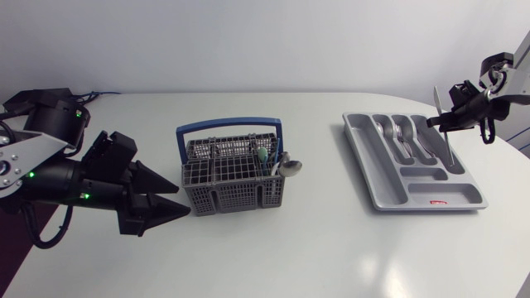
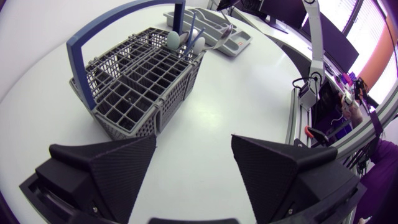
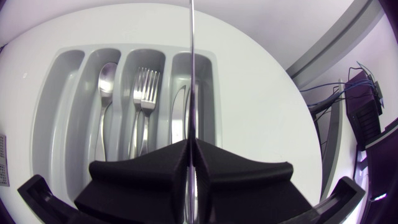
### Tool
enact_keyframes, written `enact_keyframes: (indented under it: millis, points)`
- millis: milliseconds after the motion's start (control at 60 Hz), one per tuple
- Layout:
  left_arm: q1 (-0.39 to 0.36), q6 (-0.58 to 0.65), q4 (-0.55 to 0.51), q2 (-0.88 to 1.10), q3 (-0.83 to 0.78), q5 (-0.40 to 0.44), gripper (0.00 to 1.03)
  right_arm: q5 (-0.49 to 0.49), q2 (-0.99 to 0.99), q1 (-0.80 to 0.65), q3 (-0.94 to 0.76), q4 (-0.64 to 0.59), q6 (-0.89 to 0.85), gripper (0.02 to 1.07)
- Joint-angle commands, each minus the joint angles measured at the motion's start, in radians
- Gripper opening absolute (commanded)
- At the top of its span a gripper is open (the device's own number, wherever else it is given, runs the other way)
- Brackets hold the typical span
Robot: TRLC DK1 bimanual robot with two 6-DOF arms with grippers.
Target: Unload the cutlery basket into the drawer organizer.
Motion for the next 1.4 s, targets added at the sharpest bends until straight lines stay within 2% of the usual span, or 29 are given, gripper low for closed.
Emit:
enact_keyframes:
  millis: [0,467,600,750,833,983,1117,1383]
  points:
    - [-0.022,-0.042,0.027,-0.034,-0.032,-0.012,0.85,0.022,0.072,0.001,0.067,-0.022,0.047,0.08]
    - [-0.129,-0.130,0.142,-0.082,-0.051,-0.102,0.86,0.072,0.266,0.030,0.288,-0.125,0.108,0.11]
    - [-0.151,-0.134,0.165,-0.080,-0.051,-0.119,0.86,0.070,0.263,0.033,0.285,-0.126,0.113,0.34]
    - [-0.166,-0.137,0.196,-0.076,-0.046,-0.130,0.86,0.064,0.228,0.034,0.260,-0.114,0.106,0.49]
    - [-0.206,-0.142,0.216,-0.068,-0.040,-0.151,0.86,0.056,0.202,0.033,0.233,-0.105,0.102,0.58]
    - [-0.297,-0.142,0.259,-0.045,-0.005,-0.217,0.87,0.047,0.073,0.034,0.055,0.002,0.071,0.77]
    - [-0.352,-0.120,0.280,-0.010,0.044,-0.242,0.89,0.024,-0.066,0.044,-0.134,0.099,0.031,0.89]
    - [-0.441,-0.067,0.315,0.113,0.156,-0.283,0.90,-0.074,-0.295,0.056,-0.472,0.225,-0.033,0.95]
